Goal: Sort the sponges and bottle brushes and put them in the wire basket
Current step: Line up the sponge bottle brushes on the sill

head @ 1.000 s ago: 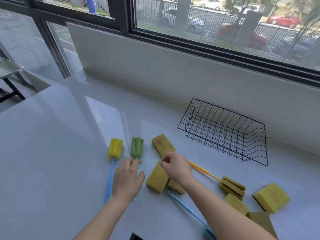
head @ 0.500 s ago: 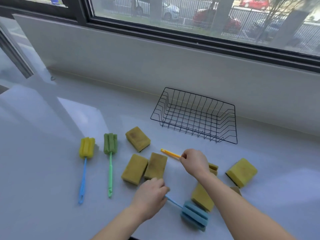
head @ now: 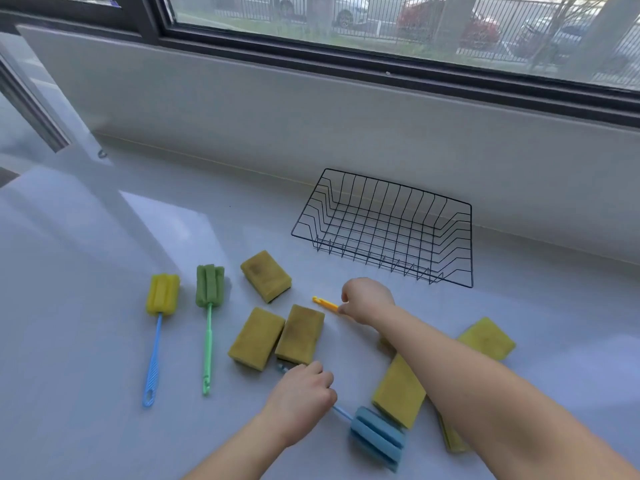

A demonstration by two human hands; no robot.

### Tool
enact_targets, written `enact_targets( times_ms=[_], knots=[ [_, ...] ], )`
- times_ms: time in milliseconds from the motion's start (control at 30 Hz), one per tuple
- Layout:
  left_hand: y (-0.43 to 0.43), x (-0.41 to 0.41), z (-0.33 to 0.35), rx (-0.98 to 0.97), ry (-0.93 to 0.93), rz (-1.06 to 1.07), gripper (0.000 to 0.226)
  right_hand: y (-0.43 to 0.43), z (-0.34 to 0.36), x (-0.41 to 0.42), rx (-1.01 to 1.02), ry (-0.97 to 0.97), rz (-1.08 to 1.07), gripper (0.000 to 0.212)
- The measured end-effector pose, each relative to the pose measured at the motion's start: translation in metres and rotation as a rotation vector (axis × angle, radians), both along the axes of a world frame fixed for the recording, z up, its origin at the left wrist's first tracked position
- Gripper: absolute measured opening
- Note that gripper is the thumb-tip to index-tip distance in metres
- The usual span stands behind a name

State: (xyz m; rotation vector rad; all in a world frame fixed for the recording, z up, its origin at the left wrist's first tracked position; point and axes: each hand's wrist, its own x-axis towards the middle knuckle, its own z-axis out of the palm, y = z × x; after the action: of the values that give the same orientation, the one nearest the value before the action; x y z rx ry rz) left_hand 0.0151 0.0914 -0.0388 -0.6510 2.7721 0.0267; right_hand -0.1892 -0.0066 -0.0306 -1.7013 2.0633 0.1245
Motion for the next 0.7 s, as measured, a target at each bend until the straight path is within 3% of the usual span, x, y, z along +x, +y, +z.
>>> enact_targets(
  times_ms=[233, 433, 700],
  knots=[
    [0.007, 0.01, -0.001, -0.016, 0.098, 0.028, 0.032, -0.008, -0.001, 0.005, 0.062, -0.008, 0.052, 0.014],
    [0.009, 0.031, 0.005, -0.01, 0.253, 0.119, 0.026, -0.003, 0.023, -0.006, -0.01, -0.123, 0.012, 0.009],
    [0.006, 0.054, 0.016, 0.018, 0.323, 0.203, 0.02, 0.018, 0.067, -0.021, -0.062, -0.271, -0.115, 0.006]
  ],
)
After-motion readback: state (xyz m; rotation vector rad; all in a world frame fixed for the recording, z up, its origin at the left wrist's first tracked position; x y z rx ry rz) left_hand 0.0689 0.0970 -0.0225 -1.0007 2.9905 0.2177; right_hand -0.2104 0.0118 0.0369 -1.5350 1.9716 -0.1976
